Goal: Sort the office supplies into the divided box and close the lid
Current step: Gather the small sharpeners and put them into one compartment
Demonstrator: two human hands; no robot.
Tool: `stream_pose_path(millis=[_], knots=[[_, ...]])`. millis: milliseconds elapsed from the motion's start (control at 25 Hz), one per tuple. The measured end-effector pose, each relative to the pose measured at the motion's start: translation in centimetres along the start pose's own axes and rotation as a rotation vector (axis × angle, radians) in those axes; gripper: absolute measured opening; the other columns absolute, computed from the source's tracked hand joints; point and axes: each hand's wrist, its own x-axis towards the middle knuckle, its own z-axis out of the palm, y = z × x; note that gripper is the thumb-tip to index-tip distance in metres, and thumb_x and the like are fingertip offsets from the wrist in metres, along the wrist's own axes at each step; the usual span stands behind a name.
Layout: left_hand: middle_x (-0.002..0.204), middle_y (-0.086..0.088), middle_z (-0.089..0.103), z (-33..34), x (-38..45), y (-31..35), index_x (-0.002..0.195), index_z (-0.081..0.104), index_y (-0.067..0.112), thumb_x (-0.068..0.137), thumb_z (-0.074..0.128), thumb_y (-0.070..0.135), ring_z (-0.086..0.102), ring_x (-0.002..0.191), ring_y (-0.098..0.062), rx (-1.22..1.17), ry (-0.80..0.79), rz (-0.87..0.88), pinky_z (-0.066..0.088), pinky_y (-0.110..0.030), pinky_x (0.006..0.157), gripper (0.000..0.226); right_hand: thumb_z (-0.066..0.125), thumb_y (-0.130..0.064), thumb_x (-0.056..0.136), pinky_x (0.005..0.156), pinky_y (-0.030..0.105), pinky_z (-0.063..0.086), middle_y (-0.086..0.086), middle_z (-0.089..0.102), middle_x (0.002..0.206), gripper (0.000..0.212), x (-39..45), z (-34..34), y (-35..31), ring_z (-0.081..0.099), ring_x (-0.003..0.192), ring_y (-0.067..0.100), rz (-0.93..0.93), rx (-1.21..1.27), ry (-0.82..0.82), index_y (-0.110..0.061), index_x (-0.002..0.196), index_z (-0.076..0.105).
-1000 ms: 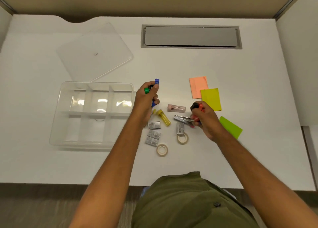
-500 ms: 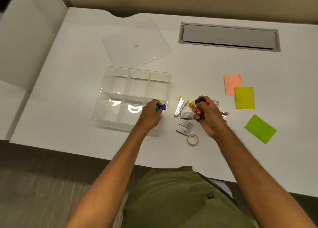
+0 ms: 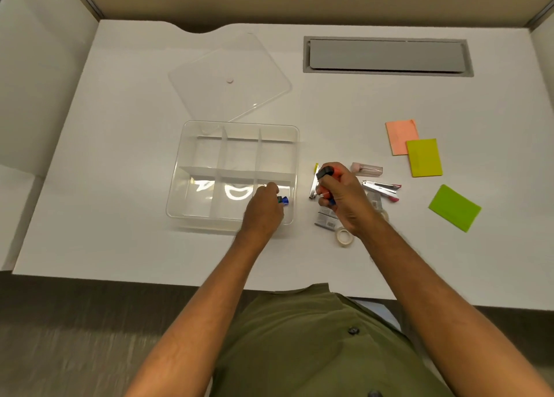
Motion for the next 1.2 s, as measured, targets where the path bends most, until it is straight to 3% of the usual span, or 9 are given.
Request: stream_pose_path(millis=[120,200,280,400,480,600,720,1000,1200], knots=[[0.124,-0.006,0.065,-1.1,-1.6,-0.6,0.128,0.057,0.015,0.097,0.06,0.019,0.065,0.103,-0.024,-0.021,0.096,0.102,0.055,-0.036,0.087,0.031,0.054,-0.003,0.093,0.059,0.027,0.047,0.004,0.059,0.083,0.017,0.3,2.2,0.0,0.055,0.072,0.015,-0.028,-0.166,-0.01,-0.014,0.104,0.061],[0.129,-0.003,0.064,-2.2,-2.7,-1.5,0.128,0.06,0.017,0.098,0.061,0.026,0.062,0.112,-0.02,-0.069,0.247,0.175,0.052,-0.032,0.093,0.032,0.056,-0.003,0.092,0.061,0.026,0.048,0.001,0.061,0.084,0.018,0.6,3.8,-0.2,0.057,0.073,0.013,-0.061,-0.297,-0.025,-0.013,0.106,0.061],[0.14,-0.005,0.057,-2.9,-2.9,-3.8,0.132,0.057,0.019,0.094,0.066,0.035,0.054,0.126,-0.023,-0.043,0.388,0.226,0.047,-0.038,0.104,0.042,0.059,-0.006,0.089,0.066,0.025,0.048,0.001,0.062,0.094,0.018,1.1,5.6,0.3,0.057,0.079,0.013,-0.131,-0.482,-0.068,-0.017,0.103,0.06],[0.163,-0.009,0.027,-2.9,-1.8,-7.4,0.148,0.039,0.021,0.084,0.069,0.059,0.028,0.148,-0.03,0.124,0.313,0.107,0.027,-0.051,0.118,0.081,0.063,-0.009,0.085,0.074,0.024,0.048,0.006,0.056,0.106,0.016,2.0,7.6,1.9,0.054,0.09,0.012,-0.295,-0.817,-0.16,-0.018,0.097,0.059],[0.167,-0.009,0.013,-2.6,-1.5,-8.6,0.154,0.028,0.021,0.079,0.067,0.069,0.018,0.152,-0.032,0.142,0.234,0.062,0.024,-0.054,0.118,0.097,0.061,-0.009,0.083,0.075,0.029,0.051,0.003,0.051,0.104,0.014,2.5,8.4,3.2,0.054,0.088,0.012,-0.367,-0.966,-0.259,-0.019,0.091,0.055],[0.168,-0.007,0.009,-2.0,-1.7,-9.1,0.156,0.024,0.02,0.079,0.061,0.075,0.015,0.153,-0.031,0.104,0.247,0.076,0.023,-0.053,0.119,0.102,0.057,-0.008,0.083,0.072,0.038,0.054,-0.003,0.046,0.103,0.017,2.7,8.9,5.1,0.055,0.088,0.018,-0.452,-1.173,-0.344,-0.022,0.091,0.053],[0.168,-0.007,0.01,-1.6,-1.5,-9.4,0.156,0.024,0.021,0.08,0.058,0.077,0.016,0.153,-0.031,0.108,0.282,0.062,0.022,-0.053,0.119,0.101,0.06,-0.009,0.085,0.068,0.045,0.054,0.002,0.051,0.107,0.014,2.7,8.6,6.5,0.052,0.092,0.024,-0.565,-1.353,-0.34,-0.016,0.098,0.059],[0.168,-0.008,0.011,-1.4,-1.3,-9.4,0.155,0.027,0.02,0.078,0.058,0.077,0.015,0.153,-0.031,0.103,0.274,0.058,0.02,-0.054,0.119,0.101,0.064,-0.022,0.092,0.077,0.045,0.055,0.003,0.057,0.122,0.025,2.6,7.5,6.4,0.056,0.101,0.025,-0.622,-1.445,-0.363,-0.02,0.116,0.06],[0.167,-0.009,0.013,-1.1,-1.0,-9.6,0.154,0.03,0.019,0.08,0.058,0.075,0.015,0.153,-0.032,0.12,0.289,0.061,0.016,-0.056,0.12,0.097,0.056,-0.014,0.096,0.087,0.034,0.052,0.002,0.058,0.126,0.022,1.0,5.6,4.5,0.055,0.11,0.021,-0.667,-1.312,-0.249,-0.018,0.116,0.062]])
